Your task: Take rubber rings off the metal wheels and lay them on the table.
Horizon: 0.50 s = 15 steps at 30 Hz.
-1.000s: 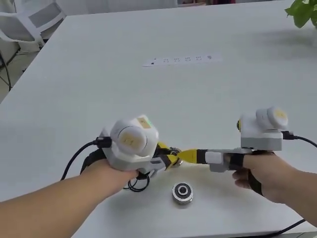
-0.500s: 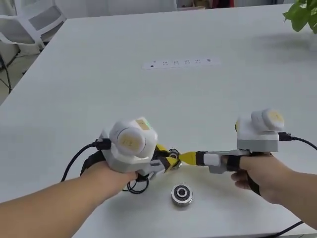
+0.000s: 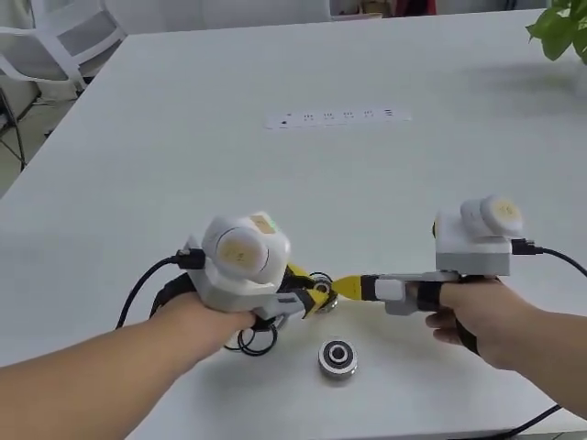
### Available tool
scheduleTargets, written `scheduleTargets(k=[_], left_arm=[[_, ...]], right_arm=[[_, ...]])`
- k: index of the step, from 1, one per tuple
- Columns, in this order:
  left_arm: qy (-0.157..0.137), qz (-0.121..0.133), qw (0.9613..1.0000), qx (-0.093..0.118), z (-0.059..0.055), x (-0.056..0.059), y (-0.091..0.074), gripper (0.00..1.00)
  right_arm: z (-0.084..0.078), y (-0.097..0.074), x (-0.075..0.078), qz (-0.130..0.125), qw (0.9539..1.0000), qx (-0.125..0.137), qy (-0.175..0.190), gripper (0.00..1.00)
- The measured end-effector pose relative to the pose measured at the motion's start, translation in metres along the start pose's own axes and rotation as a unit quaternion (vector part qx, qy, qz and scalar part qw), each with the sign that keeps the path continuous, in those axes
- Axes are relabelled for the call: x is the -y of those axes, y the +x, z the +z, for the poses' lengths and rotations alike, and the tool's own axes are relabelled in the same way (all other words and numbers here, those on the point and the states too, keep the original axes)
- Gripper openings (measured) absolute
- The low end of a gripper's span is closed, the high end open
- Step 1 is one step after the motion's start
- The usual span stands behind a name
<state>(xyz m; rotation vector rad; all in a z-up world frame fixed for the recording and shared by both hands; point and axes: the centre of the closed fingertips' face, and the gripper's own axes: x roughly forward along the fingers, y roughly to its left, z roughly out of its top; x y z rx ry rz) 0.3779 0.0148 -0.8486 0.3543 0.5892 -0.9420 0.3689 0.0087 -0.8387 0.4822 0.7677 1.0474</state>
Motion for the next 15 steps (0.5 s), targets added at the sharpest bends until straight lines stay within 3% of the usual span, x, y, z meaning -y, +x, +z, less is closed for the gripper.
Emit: scheduleTargets(k=[15], left_arm=[[0.002,-0.010,0.9998,0.016,0.005,0.005,-0.016,0.25]], right_arm=[[0.003,0.000,-0.006,0.004,1.0000,0.000,-0.005,0.00]])
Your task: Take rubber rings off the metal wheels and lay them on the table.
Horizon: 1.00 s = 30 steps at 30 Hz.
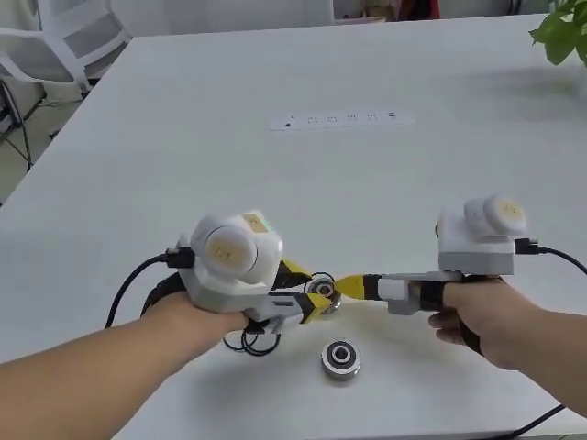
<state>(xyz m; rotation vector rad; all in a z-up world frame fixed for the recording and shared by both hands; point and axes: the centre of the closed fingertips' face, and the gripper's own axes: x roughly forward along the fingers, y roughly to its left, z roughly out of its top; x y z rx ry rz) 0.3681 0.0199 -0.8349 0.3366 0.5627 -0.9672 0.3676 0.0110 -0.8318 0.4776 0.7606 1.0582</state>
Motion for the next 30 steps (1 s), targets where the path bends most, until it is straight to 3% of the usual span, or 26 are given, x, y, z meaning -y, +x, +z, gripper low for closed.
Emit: scheduleTargets(k=[9,30], left_arm=[[0.002,0.002,0.9998,0.017,0.008,-0.001,-0.014,0.32],[-0.009,-0.005,0.9994,0.034,0.011,0.003,-0.045,0.47]], right_arm=[[0.006,0.000,-0.009,0.008,1.0000,0.004,-0.005,0.00],[0.015,0.000,-0.030,0.018,0.9997,0.008,-0.016,0.00]])
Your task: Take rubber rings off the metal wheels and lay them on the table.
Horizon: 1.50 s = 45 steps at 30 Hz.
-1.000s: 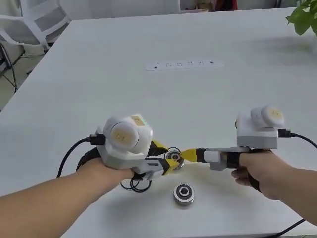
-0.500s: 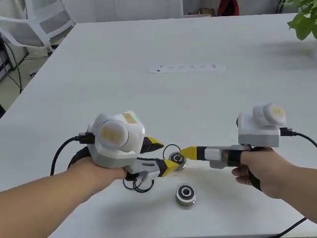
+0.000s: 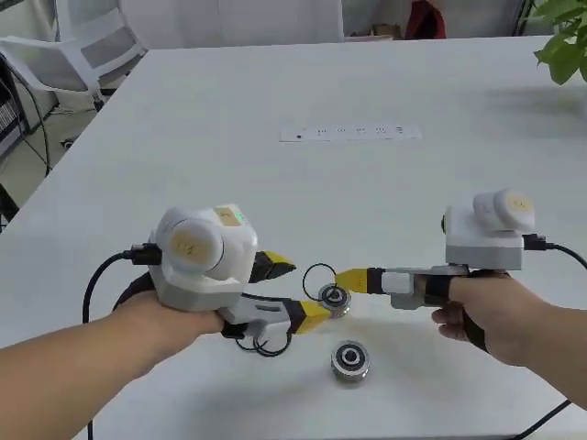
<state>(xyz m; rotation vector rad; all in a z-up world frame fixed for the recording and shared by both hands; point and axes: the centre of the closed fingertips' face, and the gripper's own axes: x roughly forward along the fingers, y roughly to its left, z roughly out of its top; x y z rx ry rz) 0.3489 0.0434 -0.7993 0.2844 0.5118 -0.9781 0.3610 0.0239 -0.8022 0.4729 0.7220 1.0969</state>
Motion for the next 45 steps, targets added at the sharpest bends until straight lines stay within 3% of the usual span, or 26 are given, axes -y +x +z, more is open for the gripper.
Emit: scheduleTargets(k=[19,32,45], left_arm=[[0.000,0.005,1.0000,0.007,-0.003,-0.001,-0.033,0.59],[-0.001,0.015,0.9999,0.006,-0.011,-0.001,-0.054,0.67],[-0.015,0.034,0.9993,0.005,-0.022,-0.008,-0.075,0.71]], right_arm=[[0.004,0.005,-0.017,0.004,0.9999,-0.001,-0.011,0.00],[0.004,0.012,-0.027,0.012,0.9998,-0.005,-0.018,0.00],[0.002,0.021,-0.035,0.024,0.9995,-0.013,-0.018,0.00]])
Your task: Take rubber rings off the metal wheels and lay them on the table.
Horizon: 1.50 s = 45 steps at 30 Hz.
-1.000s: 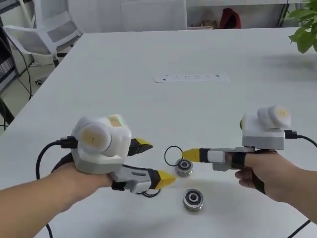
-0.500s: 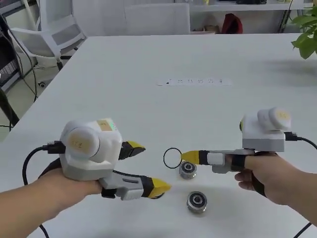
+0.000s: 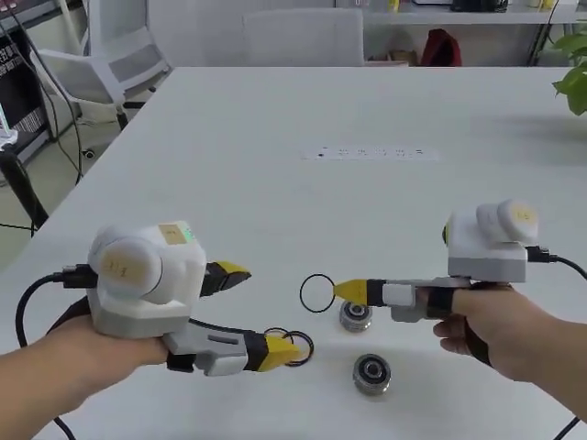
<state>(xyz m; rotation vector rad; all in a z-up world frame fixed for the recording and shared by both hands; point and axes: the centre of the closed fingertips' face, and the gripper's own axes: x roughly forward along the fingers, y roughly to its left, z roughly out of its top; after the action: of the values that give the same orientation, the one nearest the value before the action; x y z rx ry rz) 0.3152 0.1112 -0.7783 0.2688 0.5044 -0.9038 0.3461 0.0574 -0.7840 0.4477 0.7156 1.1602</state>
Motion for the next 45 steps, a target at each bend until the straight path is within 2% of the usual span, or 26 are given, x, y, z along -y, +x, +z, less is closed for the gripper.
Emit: scheduleTargets(k=[7,18,32,45], left_arm=[[-0.003,0.006,1.0000,-0.003,-0.007,-0.001,-0.008,0.73],[-0.011,0.017,0.9998,0.001,-0.012,-0.006,-0.018,0.76],[-0.013,0.022,0.9997,-0.004,-0.021,-0.006,-0.025,0.77],[-0.019,0.028,0.9994,-0.004,-0.024,-0.008,-0.031,0.77]], right_arm=[[-0.004,0.007,-0.003,0.006,0.9999,-0.009,0.000,0.00],[-0.013,0.017,-0.008,0.013,0.9996,-0.026,0.001,0.00],[-0.030,0.028,0.005,0.013,0.9984,-0.054,0.013,0.00],[-0.035,0.039,0.003,0.019,0.9975,-0.065,0.016,0.00]])
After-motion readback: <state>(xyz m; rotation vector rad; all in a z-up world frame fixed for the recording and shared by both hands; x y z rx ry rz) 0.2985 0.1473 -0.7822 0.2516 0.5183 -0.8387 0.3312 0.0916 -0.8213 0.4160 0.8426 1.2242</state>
